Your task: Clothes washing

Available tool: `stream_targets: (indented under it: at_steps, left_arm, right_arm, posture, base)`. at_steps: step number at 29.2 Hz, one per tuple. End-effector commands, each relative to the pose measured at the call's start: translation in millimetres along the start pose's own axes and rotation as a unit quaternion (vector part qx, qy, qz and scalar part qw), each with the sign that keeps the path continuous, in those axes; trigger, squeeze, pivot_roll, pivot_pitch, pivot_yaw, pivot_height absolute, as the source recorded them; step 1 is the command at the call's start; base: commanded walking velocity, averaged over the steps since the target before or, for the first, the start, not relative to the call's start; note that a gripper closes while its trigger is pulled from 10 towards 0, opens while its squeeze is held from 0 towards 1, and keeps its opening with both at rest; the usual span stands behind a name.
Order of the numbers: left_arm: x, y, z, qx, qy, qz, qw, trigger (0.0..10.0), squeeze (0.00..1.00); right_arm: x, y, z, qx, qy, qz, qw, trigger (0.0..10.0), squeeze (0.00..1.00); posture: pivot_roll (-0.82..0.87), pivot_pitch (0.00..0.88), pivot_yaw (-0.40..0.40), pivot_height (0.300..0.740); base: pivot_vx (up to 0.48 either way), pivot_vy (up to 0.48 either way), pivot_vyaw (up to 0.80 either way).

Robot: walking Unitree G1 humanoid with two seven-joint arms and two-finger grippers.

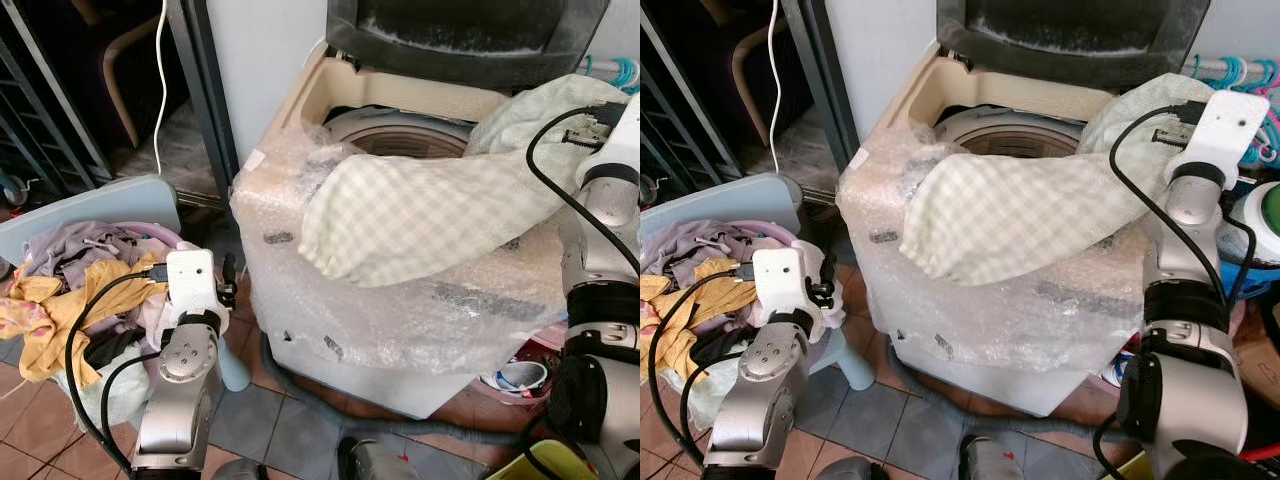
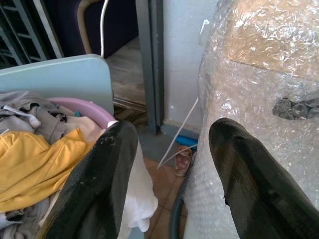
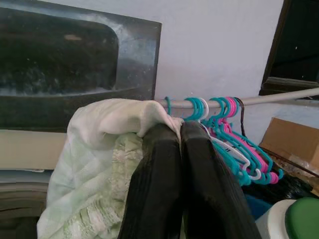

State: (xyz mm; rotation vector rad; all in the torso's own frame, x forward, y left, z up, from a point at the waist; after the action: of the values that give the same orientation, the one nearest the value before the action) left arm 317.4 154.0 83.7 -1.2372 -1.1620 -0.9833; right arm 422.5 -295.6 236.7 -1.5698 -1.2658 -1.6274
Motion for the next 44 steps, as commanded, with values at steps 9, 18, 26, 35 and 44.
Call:
stream_targets:
  at_steps: [9,18,26,35,44]
  left_arm:
    - [-1.2,1.1,-2.0,-0.004,0.003,0.002,1.000,10.0,0.00]
    - [-1.1,1.4,-2.6,-0.002,0.002,0.001,1.000,10.0,0.00]
    - [-1.9,2.6,-2.9,-0.006,0.002,0.003,1.000,10.0,0.00]
    - [-0.1,5.6,-6.8,-0.018,0.008,-0.001,1.000,10.0,0.00]
    - [1.1,5.8,-5.9,-0.014,0.009,-0.005,1.000,10.0,0.00]
  right_arm:
    - [20.8,-27.6,91.8,0.248,0.056,-0.036,0.966,10.0,1.00]
    - [41.0,-23.9,66.6,0.273,0.022,-0.081,0.958,10.0,1.00]
    - [10.4,-74.3,59.3,0.476,-0.001,-0.019,0.879,10.0,1.00]
    - [-30.8,-136.7,53.1,0.619,-0.035,0.074,0.781,10.0,1.00]
    - [-70.4,-130.8,56.1,0.592,-0.136,0.114,0.786,10.0,1.00]
  posture:
    - [0.03,0.049,0.028,0.740]
    - [0.02,0.048,0.026,0.740]
    - [0.00,0.049,0.032,0.740]
    - [0.00,0.042,0.042,0.740]
    - [0.02,0.036,0.035,0.740]
  base:
    - [0.000,0.000,0.00]
    - [0.000,0.000,0.00]
    - [0.000,0.000,0.00]
    - [0.000,0.000,0.00]
    - [0.000,0.000,0.00]
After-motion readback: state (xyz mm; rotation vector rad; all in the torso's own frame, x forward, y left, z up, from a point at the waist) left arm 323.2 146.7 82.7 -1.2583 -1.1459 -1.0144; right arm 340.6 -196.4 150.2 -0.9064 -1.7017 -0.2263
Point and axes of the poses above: a point about 5 cm out from each wrist's last joint towards the gripper, its own y axis pointing out of the wrist towards the gripper, its own x axis along the axis of the wrist's last joint, z = x × y, the point moved 6 cm from there along y, pointing out of the wrist towards the gripper, and after that the axes turned 3 degrees about -y, right-handed, at the moved point
